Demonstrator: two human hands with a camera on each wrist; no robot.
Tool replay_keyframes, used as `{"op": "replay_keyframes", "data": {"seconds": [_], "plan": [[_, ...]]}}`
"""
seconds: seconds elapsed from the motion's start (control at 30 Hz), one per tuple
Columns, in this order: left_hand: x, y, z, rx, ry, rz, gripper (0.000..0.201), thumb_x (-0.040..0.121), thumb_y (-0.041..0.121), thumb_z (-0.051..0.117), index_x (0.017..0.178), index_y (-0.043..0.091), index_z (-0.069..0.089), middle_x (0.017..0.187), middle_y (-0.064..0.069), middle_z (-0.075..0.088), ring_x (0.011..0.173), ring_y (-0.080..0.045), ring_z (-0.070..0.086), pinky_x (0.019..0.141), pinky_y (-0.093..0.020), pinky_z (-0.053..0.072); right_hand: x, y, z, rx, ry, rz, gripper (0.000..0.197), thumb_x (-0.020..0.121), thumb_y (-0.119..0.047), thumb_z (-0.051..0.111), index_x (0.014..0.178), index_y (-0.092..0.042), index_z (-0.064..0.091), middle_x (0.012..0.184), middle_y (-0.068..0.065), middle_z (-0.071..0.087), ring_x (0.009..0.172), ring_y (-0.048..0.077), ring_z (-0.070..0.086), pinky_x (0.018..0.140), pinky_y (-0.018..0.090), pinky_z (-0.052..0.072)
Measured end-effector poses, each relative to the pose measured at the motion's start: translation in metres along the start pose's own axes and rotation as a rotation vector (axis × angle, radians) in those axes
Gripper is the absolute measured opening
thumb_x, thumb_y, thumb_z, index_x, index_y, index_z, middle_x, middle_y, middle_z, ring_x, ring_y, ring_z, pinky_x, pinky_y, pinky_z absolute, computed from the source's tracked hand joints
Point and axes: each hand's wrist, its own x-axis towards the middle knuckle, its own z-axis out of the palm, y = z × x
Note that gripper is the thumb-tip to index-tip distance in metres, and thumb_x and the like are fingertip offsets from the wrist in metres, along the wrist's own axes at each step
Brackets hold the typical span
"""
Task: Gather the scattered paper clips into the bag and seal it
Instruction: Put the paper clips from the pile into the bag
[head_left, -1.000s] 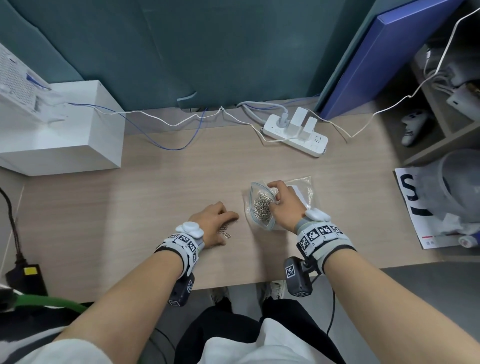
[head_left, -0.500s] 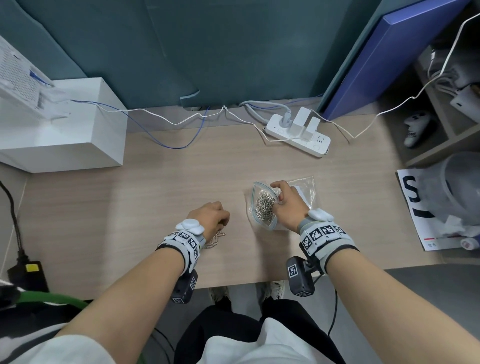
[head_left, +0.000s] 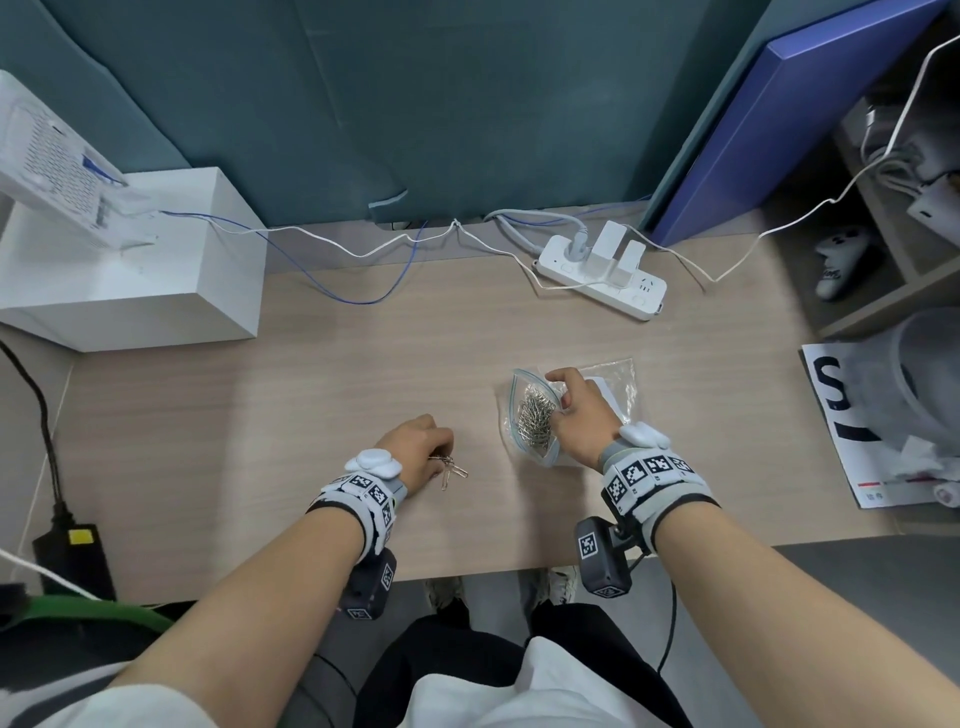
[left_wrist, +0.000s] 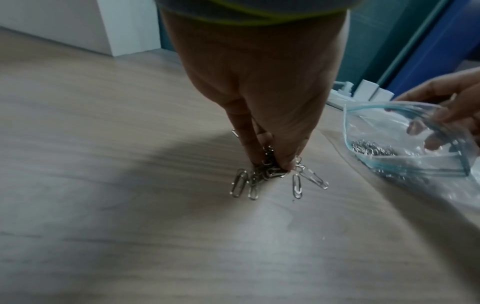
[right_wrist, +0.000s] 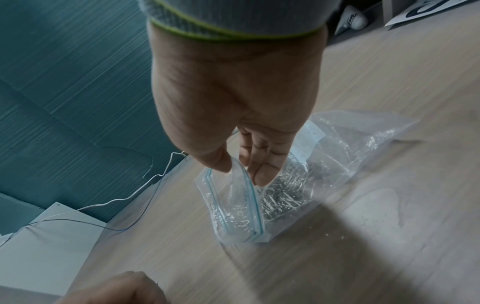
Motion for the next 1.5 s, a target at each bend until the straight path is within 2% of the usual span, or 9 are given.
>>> {"op": "replay_keyframes", "data": {"seconds": [0.3,0.43,0.57,0.77,0.87,1.0,1.13,1.37,1.5], "plan": [[0.010,-0.001,0.001,-0.222,0.155,-0.182,0.016,0.082,0.011,0.073,0.082,0.027,0.071,0.084,0.005,0.060,0.079,-0.019,0.060,0.073,-0.029,0.048,0.001,0.001,0.000,0.015,-0.001,-0.008,0.053,0.088,-0.006,0.051,0.133,-0.034,0.048,0.109,0.004,0.049,0.078,0.020,0.055,0.078,0.036,0.048],[0.015,0.009,-0.003,-0.609,0.226,-0.352,0.022,0.084,0.003,0.073,0.076,0.023,0.072,0.074,-0.004,0.071,0.061,-0.023,0.070,0.059,-0.032,0.057,0.001,0.001,0.000,0.031,0.002,0.004,0.054,0.087,-0.007,0.052,0.133,-0.035,0.049,0.108,0.004,0.050,0.082,0.023,0.057,0.082,0.039,0.050],[0.029,0.040,-0.014,-0.936,0.251,-0.305,0.025,0.087,-0.011,0.067,0.078,0.012,0.069,0.066,-0.006,0.064,0.051,-0.013,0.063,0.050,-0.022,0.054,0.001,0.001,-0.001,0.046,-0.001,-0.001,0.054,0.087,-0.006,0.052,0.132,-0.035,0.049,0.107,0.005,0.051,0.083,0.024,0.059,0.082,0.040,0.051],[0.065,0.096,-0.011,-1.185,0.065,-0.194,0.016,0.094,-0.004,0.062,0.091,0.010,0.070,0.085,-0.010,0.067,0.076,-0.016,0.064,0.071,-0.019,0.060,0.001,0.000,-0.003,0.057,0.003,-0.008,0.054,0.087,-0.003,0.052,0.132,-0.033,0.049,0.102,0.001,0.048,0.081,0.023,0.056,0.081,0.037,0.049],[0.074,0.099,-0.007,-1.135,-0.023,-0.201,0.015,0.100,0.012,0.059,0.104,0.016,0.072,0.102,-0.009,0.070,0.090,-0.016,0.063,0.081,-0.024,0.057,0.002,0.002,-0.006,0.068,0.012,-0.005,0.053,0.088,-0.002,0.052,0.131,-0.033,0.049,0.099,0.001,0.047,0.080,0.023,0.055,0.078,0.035,0.048],[0.060,0.064,-0.014,-0.707,0.187,-0.173,0.018,0.093,0.025,0.061,0.094,0.034,0.076,0.100,0.013,0.075,0.093,-0.008,0.067,0.090,-0.029,0.052,0.002,0.003,-0.009,0.073,0.013,0.003,0.055,0.089,-0.001,0.051,0.133,-0.032,0.049,0.103,0.002,0.049,0.081,0.021,0.056,0.079,0.033,0.047],[0.042,0.007,-0.014,-0.221,0.266,-0.196,0.033,0.090,0.004,0.057,0.098,0.029,0.078,0.108,0.003,0.070,0.104,-0.022,0.063,0.094,-0.036,0.051,0.001,0.001,-0.008,0.061,-0.001,0.005,0.055,0.089,-0.003,0.051,0.135,-0.033,0.048,0.110,0.005,0.050,0.084,0.021,0.057,0.081,0.034,0.048],[0.005,-0.015,0.001,-0.198,0.250,-0.144,0.027,0.087,0.003,0.067,0.103,0.022,0.077,0.106,0.002,0.062,0.102,-0.020,0.062,0.090,-0.028,0.049,0.002,-0.009,0.002,0.020,-0.021,-0.012,0.054,0.090,-0.007,0.052,0.135,-0.036,0.047,0.112,0.002,0.048,0.079,0.023,0.059,0.078,0.043,0.056],[-0.005,-0.006,0.006,-0.207,0.138,-0.192,0.042,0.071,0.027,0.084,0.111,0.031,0.072,0.108,0.009,0.054,0.102,-0.016,0.059,0.088,-0.028,0.049,0.002,-0.012,0.005,0.016,-0.025,-0.027,0.053,0.091,-0.007,0.052,0.134,-0.036,0.047,0.113,0.003,0.048,0.076,0.023,0.060,0.076,0.043,0.057]]}}
